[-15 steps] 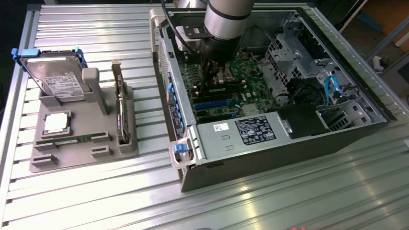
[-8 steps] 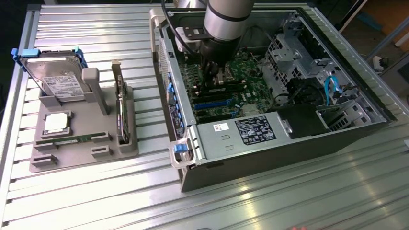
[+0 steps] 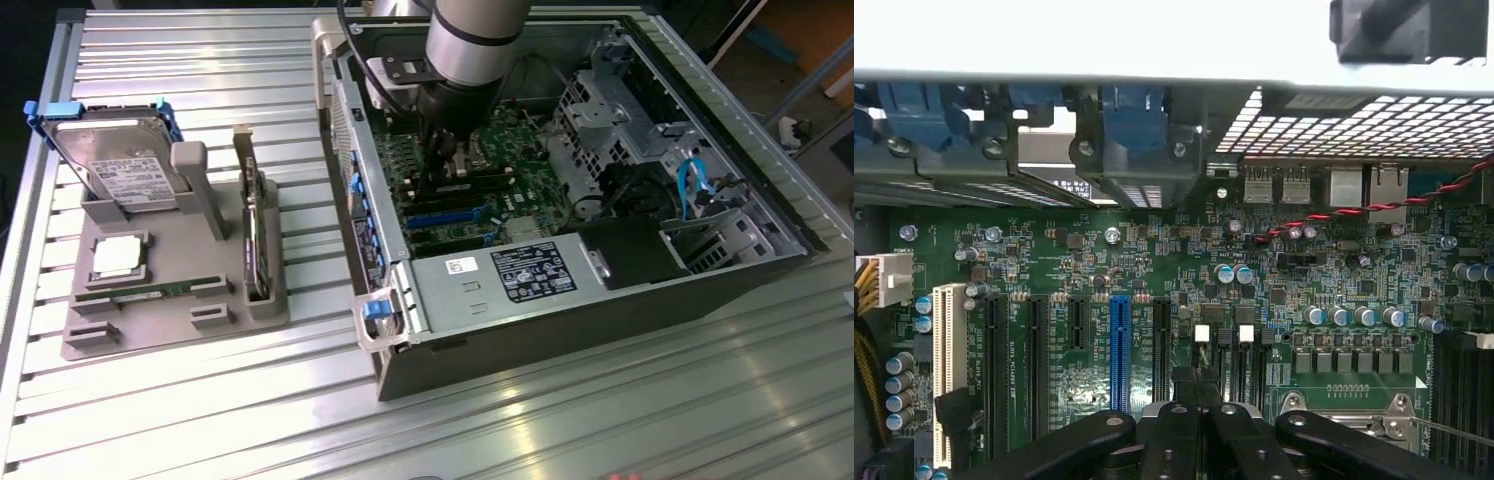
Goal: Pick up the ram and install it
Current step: 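Press down the ram until it locks into place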
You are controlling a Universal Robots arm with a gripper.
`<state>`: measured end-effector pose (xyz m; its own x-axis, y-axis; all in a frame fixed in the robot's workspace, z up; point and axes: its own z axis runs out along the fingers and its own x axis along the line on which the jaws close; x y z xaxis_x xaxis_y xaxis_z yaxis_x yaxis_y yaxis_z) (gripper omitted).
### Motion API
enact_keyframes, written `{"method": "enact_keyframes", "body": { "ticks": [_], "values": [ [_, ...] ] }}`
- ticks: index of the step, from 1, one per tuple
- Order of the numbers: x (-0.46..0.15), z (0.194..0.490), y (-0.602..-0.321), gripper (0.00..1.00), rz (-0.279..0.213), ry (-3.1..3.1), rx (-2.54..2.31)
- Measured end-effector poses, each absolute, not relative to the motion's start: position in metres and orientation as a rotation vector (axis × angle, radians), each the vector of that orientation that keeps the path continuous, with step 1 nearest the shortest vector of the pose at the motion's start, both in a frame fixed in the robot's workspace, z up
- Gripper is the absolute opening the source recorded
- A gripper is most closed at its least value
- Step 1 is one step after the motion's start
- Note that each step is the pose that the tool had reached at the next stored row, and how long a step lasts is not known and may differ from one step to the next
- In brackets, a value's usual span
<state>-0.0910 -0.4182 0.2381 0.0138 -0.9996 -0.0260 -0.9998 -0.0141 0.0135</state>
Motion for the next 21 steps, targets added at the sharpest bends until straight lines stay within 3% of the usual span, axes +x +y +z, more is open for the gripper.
{"method": "enact_keyframes", "body": {
  "ticks": [21],
  "values": [
    [-0.069,0.243,-0.418,0.11,0.041,2.201,-2.232]
  ]
}}
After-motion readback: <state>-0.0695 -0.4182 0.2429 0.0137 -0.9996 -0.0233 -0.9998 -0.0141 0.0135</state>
